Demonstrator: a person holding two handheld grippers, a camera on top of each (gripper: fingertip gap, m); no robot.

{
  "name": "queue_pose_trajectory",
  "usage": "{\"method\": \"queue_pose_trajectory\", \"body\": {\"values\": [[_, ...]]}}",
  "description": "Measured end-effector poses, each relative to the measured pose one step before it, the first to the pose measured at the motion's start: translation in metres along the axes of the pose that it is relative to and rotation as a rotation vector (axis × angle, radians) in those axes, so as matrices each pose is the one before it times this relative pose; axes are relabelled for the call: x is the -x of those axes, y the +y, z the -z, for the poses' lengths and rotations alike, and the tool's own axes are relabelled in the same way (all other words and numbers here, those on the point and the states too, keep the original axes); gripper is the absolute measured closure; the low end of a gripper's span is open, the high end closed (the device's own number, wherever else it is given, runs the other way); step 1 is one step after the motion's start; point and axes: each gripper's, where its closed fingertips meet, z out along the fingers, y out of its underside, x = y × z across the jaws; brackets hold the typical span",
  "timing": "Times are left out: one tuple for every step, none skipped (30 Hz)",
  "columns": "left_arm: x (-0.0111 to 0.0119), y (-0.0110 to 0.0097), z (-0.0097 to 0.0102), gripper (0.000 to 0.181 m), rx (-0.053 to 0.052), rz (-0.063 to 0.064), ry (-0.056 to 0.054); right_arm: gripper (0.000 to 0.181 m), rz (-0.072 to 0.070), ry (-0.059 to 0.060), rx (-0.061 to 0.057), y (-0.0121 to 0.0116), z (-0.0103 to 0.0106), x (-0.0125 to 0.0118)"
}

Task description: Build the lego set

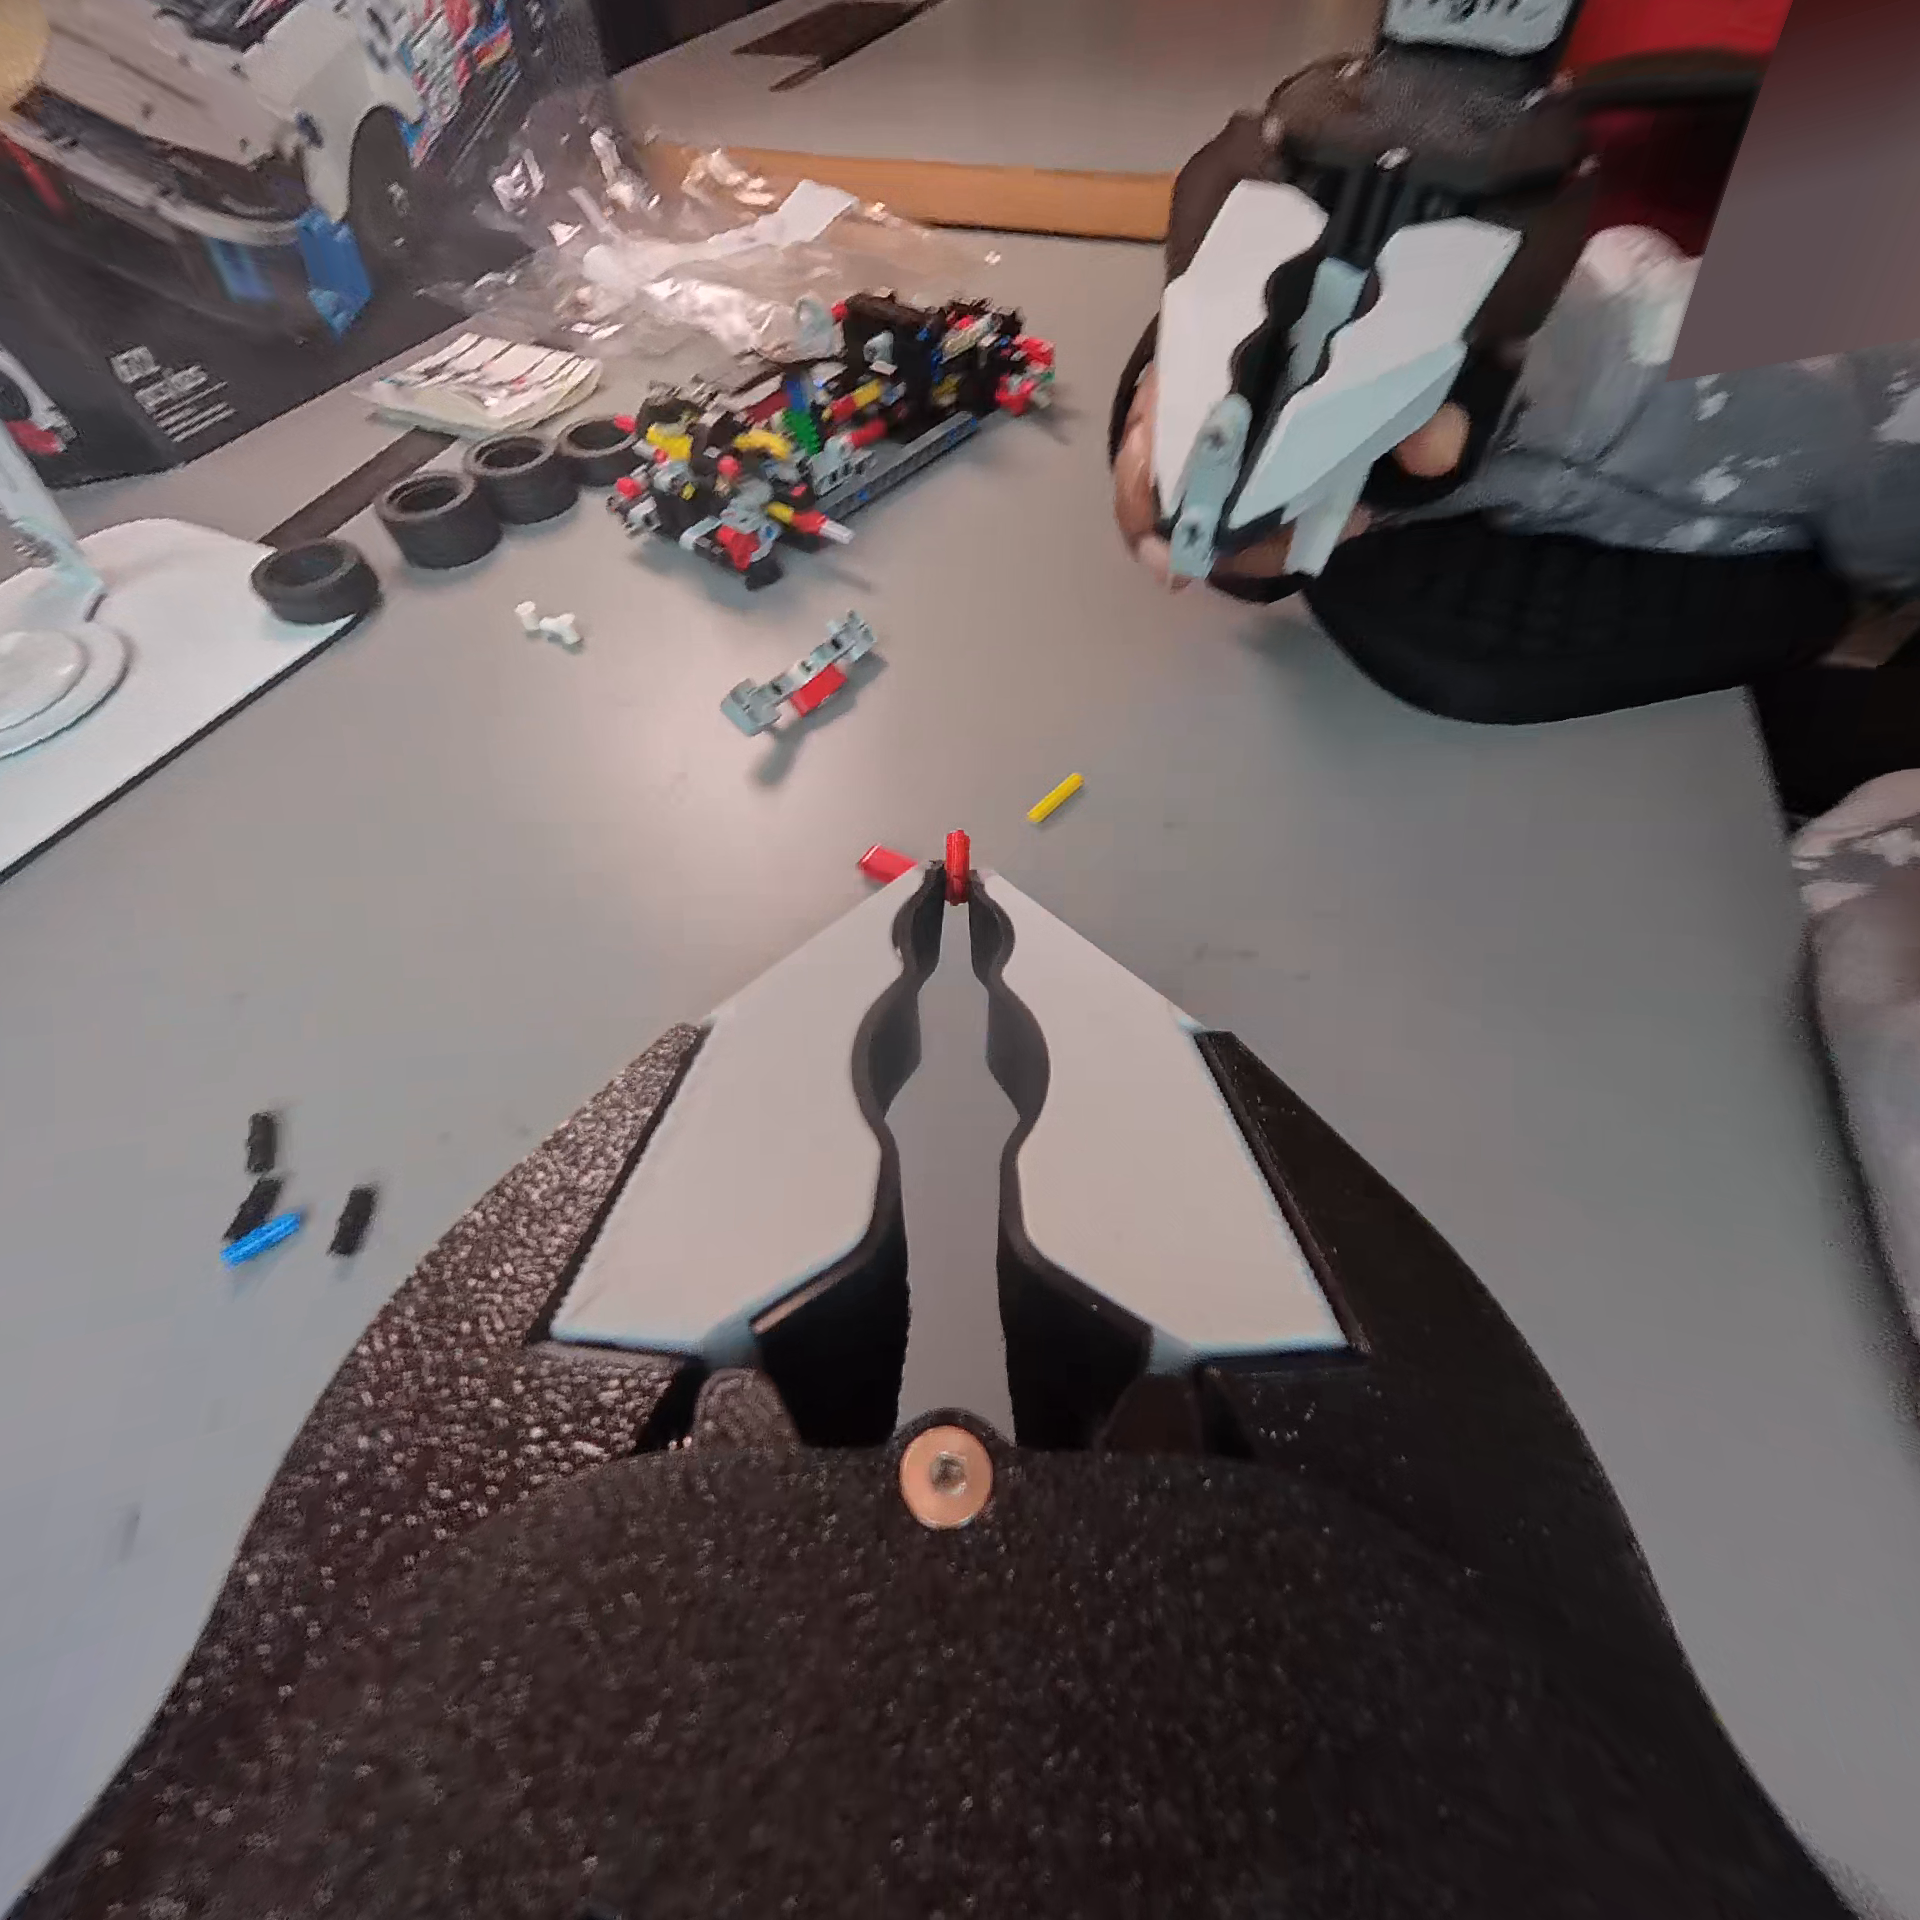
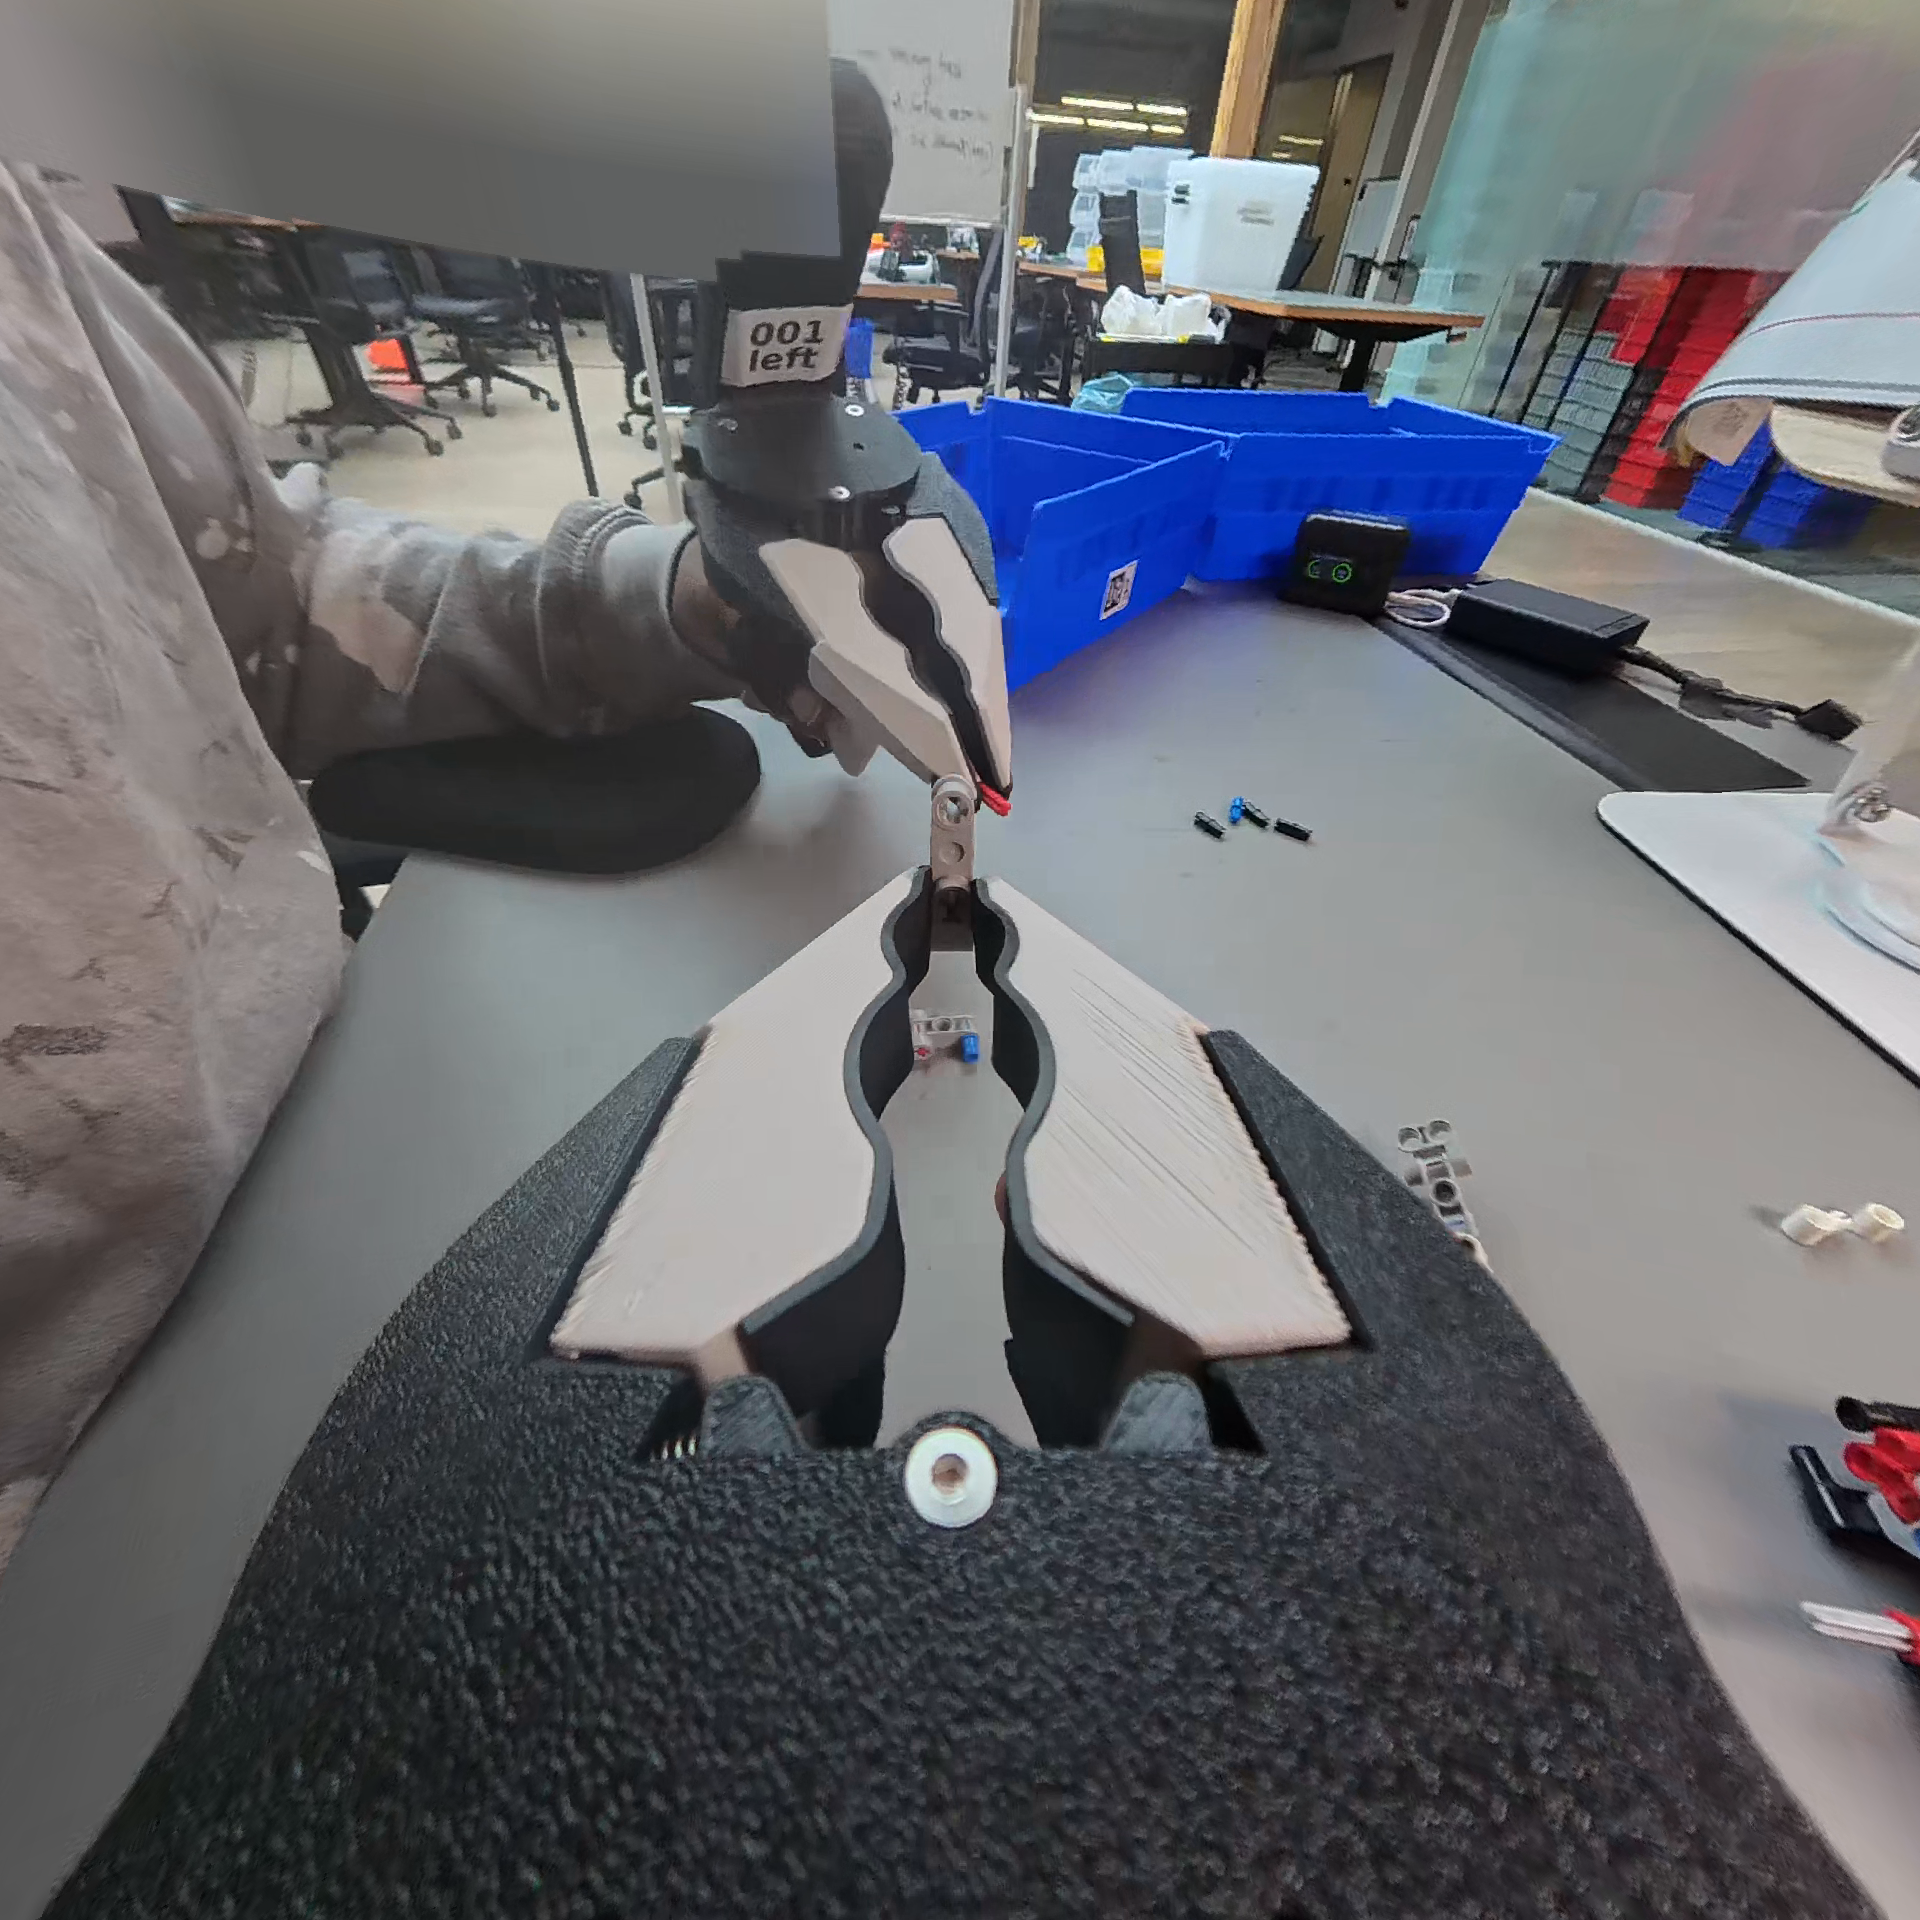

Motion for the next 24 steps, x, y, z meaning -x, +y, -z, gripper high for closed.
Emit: {"method": "queue_pose_trajectory", "body": {"values": [[0.01340, 0.00867, 0.00018, 0.178, 0.0417, -0.0060, -0.0744, 0.177, -0.0038, 0.0370, -0.0006, 0.00127, 0.00152, -0.00729], [0.01512, 0.00840, 0.00008, 0.178, 0.0389, -0.0104, -0.0848, 0.177, 0.0018, 0.0454, 0.0015, 0.00174, 0.00195, -0.00791], [0.01409, 0.00821, -0.00057, 0.178, 0.0381, -0.0107, -0.0750, 0.177, 0.0073, 0.0423, 0.0040, 0.00199, 0.00200, -0.00658], [0.01453, 0.00865, -0.00174, 0.178, 0.0407, 0.0018, -0.0741, 0.176, 0.0068, 0.0384, 0.0025, 0.00134, 0.00178, -0.00561], [0.01272, 0.00827, -0.00333, 0.178, 0.0375, 0.0112, -0.0587, 0.176, 0.0018, 0.0274, -0.0004, 0.00054, 0.00141, -0.00394], [0.01088, 0.00712, -0.00489, 0.178, 0.0325, 0.0216, -0.0437, 0.176, -0.0024, 0.0148, -0.0024, -0.00017, 0.00088, -0.00196], [0.01200, 0.00573, -0.00645, 0.178, 0.0333, 0.0353, -0.0466, 0.176, -0.0028, 0.0062, -0.0020, -0.00035, 0.00009, -0.00073], [0.01262, 0.00495, -0.00760, 0.178, 0.0405, 0.0303, -0.0487, 0.176, 0.0000, 0.0009, 0.0012, 0.00005, -0.00067, 0.00012], [0.01158, 0.00318, -0.00782, 0.178, 0.0398, 0.0103, -0.0477, 0.176, 0.0033, -0.0006, 0.0049, 0.00061, -0.00124, 0.00055], [0.00749, 0.00029, -0.00697, 0.178, 0.0238, -0.0054, -0.0299, 0.176, 0.0043, -0.0017, 0.0062, 0.00102, -0.00144, 0.00090], [0.00403, -0.00054, -0.00598, 0.178, 0.0166, -0.0025, -0.0133, 0.176, 0.0039, -0.0079, 0.0101, 0.00182, -0.00125, 0.00202], [0.00221, 0.00012, -0.00540, 0.178, 0.0168, 0.0043, -0.0045, 0.176, 0.0036, -0.0044, 0.0101, 0.00213, -0.00094, 0.00175], [0.00097, 0.00169, -0.00526, 0.178, 0.0229, 0.0048, 0.0019, 0.176, 0.0028, -0.0021, 0.0078, 0.00211, -0.00037, 0.00158], [0.00038, 0.00176, -0.00468, 0.177, 0.0187, 0.0034, 0.0026, 0.176, 0.0005, -0.0047, 0.0061, 0.00164, -0.00011, 0.00195], [0.00001, 0.00093, -0.00315, 0.178, 0.0089, -0.0005, 0.0022, 0.176, 0.0001, -0.0037, 0.0024, 0.00072, 0.00006, 0.00157], [-0.00014, 0.00166, -0.00195, 0.178, 0.0102, 0.0007, 0.0016, 0.176, 0.0020, -0.0031, 0.0003, -0.00007, 0.00000, 0.00130], [-0.00003, 0.00117, -0.00103, 0.178, 0.0056, 0.0079, 0.0020, 0.176, 0.0028, -0.0031, 0.0010, -0.00027, -0.00005, 0.00098], [-0.00017, -0.00098, 0.00037, 0.176, -0.0094, 0.0138, 0.0061, 0.176, 0.0023, -0.0009, 0.0010, -0.00025, -0.00017, 0.00037], [0.00009, 0.00002, 0.00068, 0.173, -0.0024, 0.0143, 0.0059, 0.176, 0.0008, 0.0002, 0.0011, 0.00002, -0.00011, -0.00006], [0.00039, -0.00112, 0.00150, 0.166, -0.0097, 0.0122, 0.0034, 0.176, -0.0007, -0.0006, 0.0019, 0.00035, -0.00005, 0.00001], [-0.00028, -0.00302, 0.00306, 0.160, -0.0201, 0.0088, 0.0040, 0.176, -0.0013, 0.0010, 0.0016, 0.00060, -0.00011, -0.00024], [-0.00125, -0.00476, 0.00445, 0.157, -0.0281, 0.0067, 0.0078, 0.176, -0.0024, 0.0025, 0.0002, 0.00049, 0.00005, -0.00063], [-0.00332, -0.00549, 0.00543, 0.156, -0.0301, 0.0098, 0.0175, 0.176, -0.0046, 0.0001, -0.0002, 0.00035, -0.00001, -0.00036], [-0.00888, -0.00645, 0.00655, 0.154, -0.0360, 0.0143, 0.0481, 0.176, -0.0060, -0.0006, -0.0013, 0.00021, -0.00005, -0.00036]]}}
